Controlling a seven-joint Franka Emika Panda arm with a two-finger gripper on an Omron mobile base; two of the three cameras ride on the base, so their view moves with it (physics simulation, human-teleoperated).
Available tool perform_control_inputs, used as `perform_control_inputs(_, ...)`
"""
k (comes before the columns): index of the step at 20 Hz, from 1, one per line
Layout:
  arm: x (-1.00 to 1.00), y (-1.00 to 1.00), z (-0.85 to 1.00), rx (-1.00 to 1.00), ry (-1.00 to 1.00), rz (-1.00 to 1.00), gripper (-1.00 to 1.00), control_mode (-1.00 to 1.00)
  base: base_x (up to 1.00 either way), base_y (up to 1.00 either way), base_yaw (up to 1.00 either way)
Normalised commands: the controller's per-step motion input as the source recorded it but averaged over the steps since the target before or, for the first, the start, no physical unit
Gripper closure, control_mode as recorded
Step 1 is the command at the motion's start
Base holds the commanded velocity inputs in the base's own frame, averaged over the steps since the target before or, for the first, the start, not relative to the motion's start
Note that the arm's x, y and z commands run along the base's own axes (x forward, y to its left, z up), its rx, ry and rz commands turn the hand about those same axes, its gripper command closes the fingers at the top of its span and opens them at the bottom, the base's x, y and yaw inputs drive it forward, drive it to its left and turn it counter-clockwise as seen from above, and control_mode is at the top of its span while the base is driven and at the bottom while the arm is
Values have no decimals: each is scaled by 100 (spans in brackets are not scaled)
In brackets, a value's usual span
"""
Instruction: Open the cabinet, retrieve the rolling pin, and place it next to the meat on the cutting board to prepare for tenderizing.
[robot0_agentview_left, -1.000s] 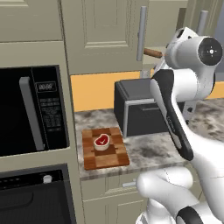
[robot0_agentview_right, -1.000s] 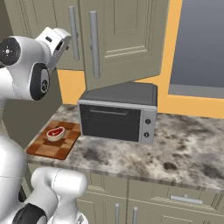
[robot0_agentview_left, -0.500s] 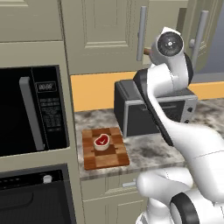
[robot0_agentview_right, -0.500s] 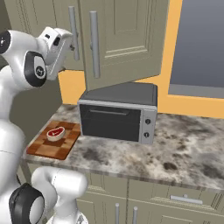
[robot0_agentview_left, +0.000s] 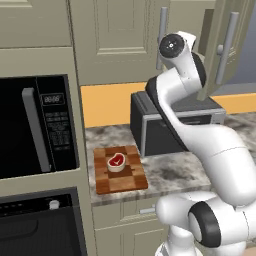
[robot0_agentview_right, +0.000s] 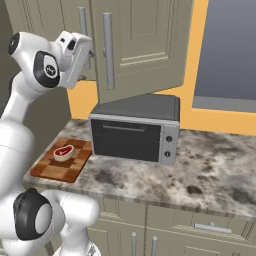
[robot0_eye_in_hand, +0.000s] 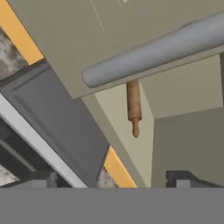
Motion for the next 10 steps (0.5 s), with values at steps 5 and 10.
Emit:
perform_control_inputs(5,3,-31,-12,0,0,-8,-100,-100,0,0,0)
perform_control_inputs(10,-31,-38,-16,0,0,-4,-100,-100,0,0,0)
